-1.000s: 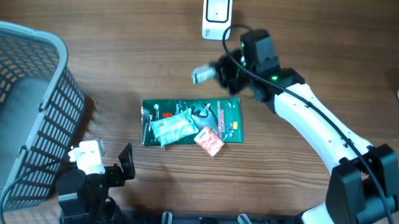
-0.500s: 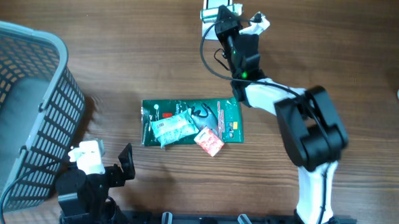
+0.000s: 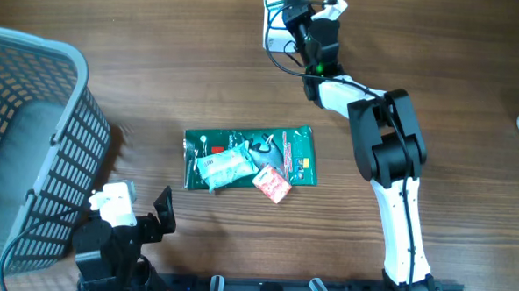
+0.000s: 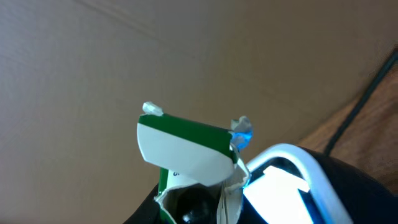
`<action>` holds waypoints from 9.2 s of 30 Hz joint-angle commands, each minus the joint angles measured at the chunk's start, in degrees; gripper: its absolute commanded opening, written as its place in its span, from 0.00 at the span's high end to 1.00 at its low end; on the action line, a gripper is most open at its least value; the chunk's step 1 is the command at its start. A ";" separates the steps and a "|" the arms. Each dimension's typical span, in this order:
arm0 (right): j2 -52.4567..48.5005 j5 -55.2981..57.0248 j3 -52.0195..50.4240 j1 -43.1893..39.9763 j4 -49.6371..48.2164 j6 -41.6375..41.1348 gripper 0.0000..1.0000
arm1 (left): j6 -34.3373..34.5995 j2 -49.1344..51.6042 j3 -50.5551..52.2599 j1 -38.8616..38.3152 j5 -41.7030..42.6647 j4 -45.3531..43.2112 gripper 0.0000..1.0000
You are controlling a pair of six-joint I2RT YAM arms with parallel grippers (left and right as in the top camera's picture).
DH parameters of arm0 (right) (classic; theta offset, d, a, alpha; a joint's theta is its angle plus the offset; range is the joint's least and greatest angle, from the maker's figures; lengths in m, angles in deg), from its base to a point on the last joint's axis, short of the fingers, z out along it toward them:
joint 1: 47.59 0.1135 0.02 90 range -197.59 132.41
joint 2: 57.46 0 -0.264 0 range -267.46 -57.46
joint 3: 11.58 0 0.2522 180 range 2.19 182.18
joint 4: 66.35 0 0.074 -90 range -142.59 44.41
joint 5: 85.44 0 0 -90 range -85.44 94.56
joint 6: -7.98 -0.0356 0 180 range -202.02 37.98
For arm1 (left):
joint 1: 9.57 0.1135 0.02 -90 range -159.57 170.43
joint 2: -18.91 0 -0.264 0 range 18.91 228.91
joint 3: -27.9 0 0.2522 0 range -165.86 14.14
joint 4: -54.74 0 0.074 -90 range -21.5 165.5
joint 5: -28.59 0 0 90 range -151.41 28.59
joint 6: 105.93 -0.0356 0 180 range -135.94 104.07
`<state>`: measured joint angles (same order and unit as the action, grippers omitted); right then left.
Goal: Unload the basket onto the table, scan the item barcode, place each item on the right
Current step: 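Hold the AXE box in front of the white scanner, then carry the AXE box to the right edge and release it, then reach the right gripper to the bag and grasp the Kleenex pack, then hold the Kleenex pack up to the white scanner, then carry the Kleenex pack to the right edge and drop it, then grasp the white wipes pack on the bag with right gripper, then hold the white wipes pack in front of the scanner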
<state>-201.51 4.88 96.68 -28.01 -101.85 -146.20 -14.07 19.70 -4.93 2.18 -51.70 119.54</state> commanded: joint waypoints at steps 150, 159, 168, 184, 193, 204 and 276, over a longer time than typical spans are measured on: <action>19.87 30.91 25.18 5.55 96.54 66.10 0.96 | 0.52 -0.42 0.02 0.37 -0.15 -0.17 0.00; 21.57 28.13 18.21 -17.90 114.20 55.28 0.96 | 0.52 -0.42 0.02 0.37 -0.15 -0.17 0.00; 21.73 19.58 1.18 -46.69 100.19 53.70 0.59 | 0.52 -0.42 0.02 0.37 -0.15 -0.17 0.00; 30.75 -46.62 7.28 -24.50 116.96 48.74 0.00 | 0.52 -0.42 0.02 0.37 -0.15 -0.17 0.00; 30.03 -38.88 -12.15 9.73 99.45 39.74 0.00 | 0.52 -0.42 0.02 0.37 -0.15 -0.17 0.00; 28.96 -22.40 -15.89 19.69 90.73 31.23 0.00 | 0.52 -0.42 0.02 0.37 -0.15 -0.17 0.00; 19.28 38.77 -16.17 11.37 -6.54 116.67 0.96 | 0.52 -0.42 0.02 0.37 -0.15 -0.17 0.00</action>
<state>-177.62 41.07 80.01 -16.56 -103.11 -37.88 -14.07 19.70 -4.93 2.18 -51.70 119.52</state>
